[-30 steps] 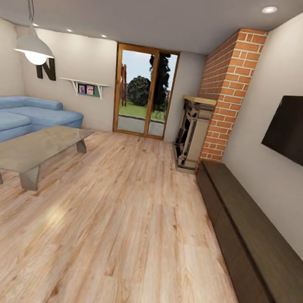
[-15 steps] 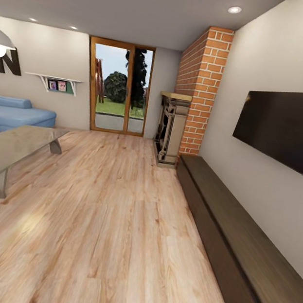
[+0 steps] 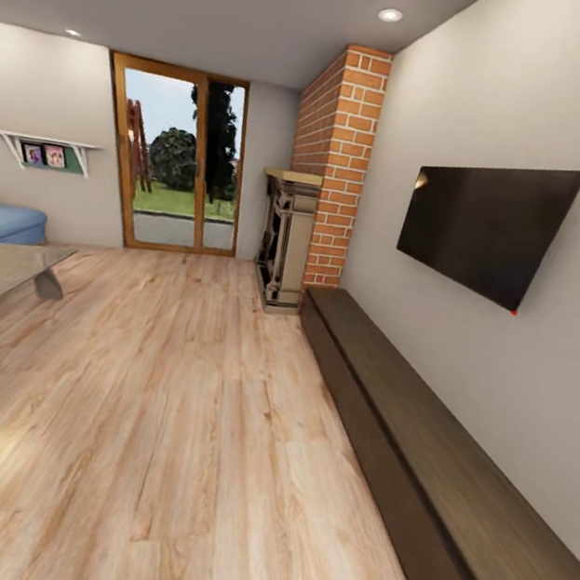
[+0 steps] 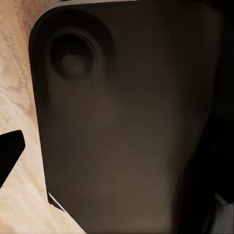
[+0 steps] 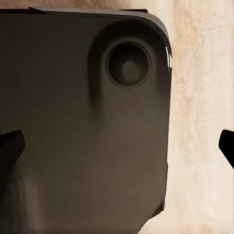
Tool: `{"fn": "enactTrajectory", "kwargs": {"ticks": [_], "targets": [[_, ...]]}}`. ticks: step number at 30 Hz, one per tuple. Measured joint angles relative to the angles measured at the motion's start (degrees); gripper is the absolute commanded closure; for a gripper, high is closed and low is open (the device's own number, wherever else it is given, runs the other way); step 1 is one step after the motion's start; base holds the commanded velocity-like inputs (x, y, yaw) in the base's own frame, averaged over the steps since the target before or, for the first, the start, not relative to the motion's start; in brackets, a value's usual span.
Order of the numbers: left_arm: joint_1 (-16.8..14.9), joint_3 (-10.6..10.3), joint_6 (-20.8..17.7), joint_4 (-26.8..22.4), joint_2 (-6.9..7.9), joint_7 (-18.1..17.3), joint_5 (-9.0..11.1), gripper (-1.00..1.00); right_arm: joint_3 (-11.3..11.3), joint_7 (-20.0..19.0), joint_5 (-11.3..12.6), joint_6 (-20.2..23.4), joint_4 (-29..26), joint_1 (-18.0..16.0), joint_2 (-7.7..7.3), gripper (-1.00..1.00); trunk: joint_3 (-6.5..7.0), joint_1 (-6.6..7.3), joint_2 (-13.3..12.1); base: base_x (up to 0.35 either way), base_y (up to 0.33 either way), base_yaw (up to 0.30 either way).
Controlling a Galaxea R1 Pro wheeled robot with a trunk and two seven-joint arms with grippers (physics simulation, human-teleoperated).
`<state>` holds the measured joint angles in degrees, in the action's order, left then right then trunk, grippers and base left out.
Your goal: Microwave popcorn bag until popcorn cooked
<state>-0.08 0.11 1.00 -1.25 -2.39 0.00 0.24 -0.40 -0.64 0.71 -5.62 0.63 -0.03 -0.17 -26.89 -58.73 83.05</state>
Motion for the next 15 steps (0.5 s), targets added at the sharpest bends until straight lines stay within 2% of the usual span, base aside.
{"fn": "enactTrajectory", "kwargs": {"ticks": [2, 4, 5, 9, 15], "targets": [[0.00, 0.31, 0.03, 0.01, -0.11, -0.05, 0.90, -1.00, 0.00, 0.00, 0.00, 0.00, 0.00, -0.03, 0.00, -1.00, 0.00, 0.00, 0.00, 0.000, 0.000, -0.296], [0.00, 0.60, -0.01, 0.01, -0.09, -0.07, 2.98, -1.00, -0.01, 0.19, 0.32, 0.05, 0.00, -0.01, 0.00, -1.00, 0.00, 0.00, 0.00, 0.000, 0.000, -0.296], [0.00, 0.64, 0.02, 0.01, -0.24, -0.08, 4.20, -1.00, -0.03, 0.36, 1.78, 0.09, 0.00, -0.03, -0.05, -1.00, 0.00, 0.00, 0.00, 0.000, 0.000, -0.296], [0.00, 0.58, 0.03, 0.09, -1.38, -0.08, 4.67, -1.00, -0.03, 0.40, 2.70, 0.07, 0.00, -0.02, -0.09, -1.00, 0.00, 0.00, 0.00, 0.000, 0.000, -0.296], [0.00, 0.67, 0.04, 0.10, -1.25, 0.08, 5.31, -1.00, -0.03, 0.40, 2.81, 0.01, 0.00, 0.04, -0.10, -1.00, 0.00, 0.00, 0.00, 0.000, 0.000, -0.296]]}}
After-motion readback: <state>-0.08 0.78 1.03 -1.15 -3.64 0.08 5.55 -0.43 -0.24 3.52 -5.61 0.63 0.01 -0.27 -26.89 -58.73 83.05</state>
